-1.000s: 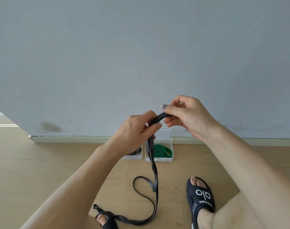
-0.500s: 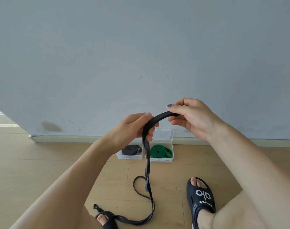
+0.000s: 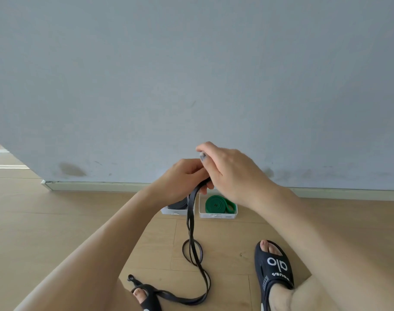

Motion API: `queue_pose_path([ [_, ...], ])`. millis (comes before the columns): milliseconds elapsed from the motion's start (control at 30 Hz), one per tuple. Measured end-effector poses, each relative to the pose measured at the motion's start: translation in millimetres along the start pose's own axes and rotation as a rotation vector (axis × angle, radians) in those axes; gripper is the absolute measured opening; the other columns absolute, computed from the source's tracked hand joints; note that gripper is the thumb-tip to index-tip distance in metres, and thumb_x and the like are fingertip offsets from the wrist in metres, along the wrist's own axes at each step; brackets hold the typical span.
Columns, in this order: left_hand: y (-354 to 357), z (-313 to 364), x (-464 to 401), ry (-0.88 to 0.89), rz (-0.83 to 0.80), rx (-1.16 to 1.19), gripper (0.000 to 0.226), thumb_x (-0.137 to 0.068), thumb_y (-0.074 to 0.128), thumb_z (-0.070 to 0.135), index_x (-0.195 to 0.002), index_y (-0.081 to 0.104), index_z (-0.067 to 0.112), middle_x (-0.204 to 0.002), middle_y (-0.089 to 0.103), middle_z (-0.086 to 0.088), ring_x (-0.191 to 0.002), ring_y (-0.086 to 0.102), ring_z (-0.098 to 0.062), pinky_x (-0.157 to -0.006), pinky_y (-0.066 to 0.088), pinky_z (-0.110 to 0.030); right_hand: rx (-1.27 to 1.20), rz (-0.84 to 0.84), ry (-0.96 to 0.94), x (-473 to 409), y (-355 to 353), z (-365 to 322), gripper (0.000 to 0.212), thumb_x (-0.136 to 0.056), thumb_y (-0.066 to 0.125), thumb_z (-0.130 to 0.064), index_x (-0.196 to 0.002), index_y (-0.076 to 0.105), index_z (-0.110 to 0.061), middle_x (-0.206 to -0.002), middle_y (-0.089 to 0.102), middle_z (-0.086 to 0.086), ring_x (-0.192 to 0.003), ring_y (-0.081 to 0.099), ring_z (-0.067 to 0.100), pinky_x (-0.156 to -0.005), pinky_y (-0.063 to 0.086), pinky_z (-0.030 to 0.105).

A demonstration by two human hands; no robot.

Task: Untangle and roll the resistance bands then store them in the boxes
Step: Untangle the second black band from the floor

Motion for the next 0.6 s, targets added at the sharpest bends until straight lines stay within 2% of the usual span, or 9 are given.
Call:
queue_pose_path([
  [67,0.0,-0.7,1.0,-0.001,-0.004,0.032,0.035,-0.107,0.046,0.02,-0.078,0.064,0.011,-0.063,0.066,0.012,-0.062,0.061,-0.003,-0.066,0.049,-0.014,-0.057,-0.104,0.129,-0.8,9.0,9.5,0.037,-0.111,0.028,-0.045,-0.12,0.053,-0.019,-0.085,0.068,0.0,-0.081,0.064,0.024,-0.072,0.051,0.041],
  [167,1.5,0.8,1.3,0.016,-0.053,0.064,0.033,-0.107,0.045,0.019,-0.089,0.067,0.002,-0.077,0.07,0.002,-0.074,0.067,-0.013,-0.088,0.057,-0.037,-0.131,-0.084,0.215,-5.8,6.7,19.2,0.036,-0.111,0.034,-0.044,-0.096,0.054,-0.018,-0.075,0.064,-0.002,-0.066,0.056,0.014,-0.057,0.037,0.03],
  [233,3.4,1.7,1.9,0.027,-0.106,0.091,0.034,-0.109,0.042,0.019,-0.097,0.065,-0.003,-0.082,0.073,-0.006,-0.081,0.07,-0.019,-0.098,0.055,-0.047,-0.12,-0.038,0.228,-9.7,0.5,22.7,0.034,-0.11,0.039,-0.042,-0.093,0.057,-0.017,-0.078,0.065,-0.001,-0.064,0.055,0.014,-0.055,0.034,0.03],
  [300,4.0,-1.5,2.0,0.014,-0.143,0.108,0.032,-0.11,0.04,0.02,-0.105,0.061,-0.004,-0.087,0.076,-0.011,-0.088,0.074,-0.028,-0.101,0.053,-0.049,-0.102,0.005,0.244,-11.3,-5.9,26.3,0.033,-0.108,0.045,-0.041,-0.094,0.061,-0.015,-0.084,0.069,0.001,-0.066,0.058,0.015,-0.055,0.037,0.03],
  [367,4.8,-3.7,3.2,0.007,-0.166,0.148,0.026,-0.111,0.041,0.02,-0.107,0.053,-0.003,-0.091,0.077,-0.015,-0.091,0.073,-0.031,-0.102,0.053,-0.049,-0.089,0.041,0.269,-10.9,-12.8,31.8,0.028,-0.105,0.051,-0.039,-0.093,0.061,-0.016,-0.082,0.067,-0.004,-0.062,0.055,0.011,-0.053,0.034,0.028],
  [433,7.3,-1.1,5.4,0.035,-0.194,0.205,0.019,-0.111,0.04,0.017,-0.105,0.048,0.0,-0.094,0.075,-0.019,-0.089,0.071,-0.027,-0.099,0.055,-0.045,-0.114,0.07,0.292,-9.9,-17.8,37.4,0.022,-0.103,0.056,-0.036,-0.089,0.06,-0.019,-0.069,0.059,-0.007,-0.056,0.049,0.008,-0.052,0.03,0.027],
  [533,11.6,-0.3,6.6,0.013,-0.241,0.256,0.021,-0.112,0.04,0.019,-0.107,0.05,0.001,-0.104,0.076,-0.017,-0.095,0.073,-0.022,-0.09,0.058,-0.031,-0.167,0.123,0.298,-9.3,-23.0,42.5,0.02,-0.101,0.059,-0.033,-0.087,0.059,-0.019,-0.057,0.051,-0.008,-0.05,0.044,0.008,-0.052,0.03,0.027],
  [600,14.9,-2.2,6.8,-0.012,-0.277,0.288,0.027,-0.112,0.039,0.021,-0.109,0.055,-0.001,-0.109,0.077,-0.014,-0.103,0.073,-0.022,-0.094,0.056,-0.028,-0.184,0.152,0.289,-9.1,-24.2,41.9,0.021,-0.101,0.06,-0.031,-0.085,0.058,-0.019,-0.053,0.049,-0.007,-0.046,0.043,0.009,-0.052,0.03,0.027],
])
Point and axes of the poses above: each hand's wrist, its own x-axis away from the middle knuckle, its own y-axis out of the palm, z = x × y, the point moved 6 cm from there along -x, towards the middle knuckle
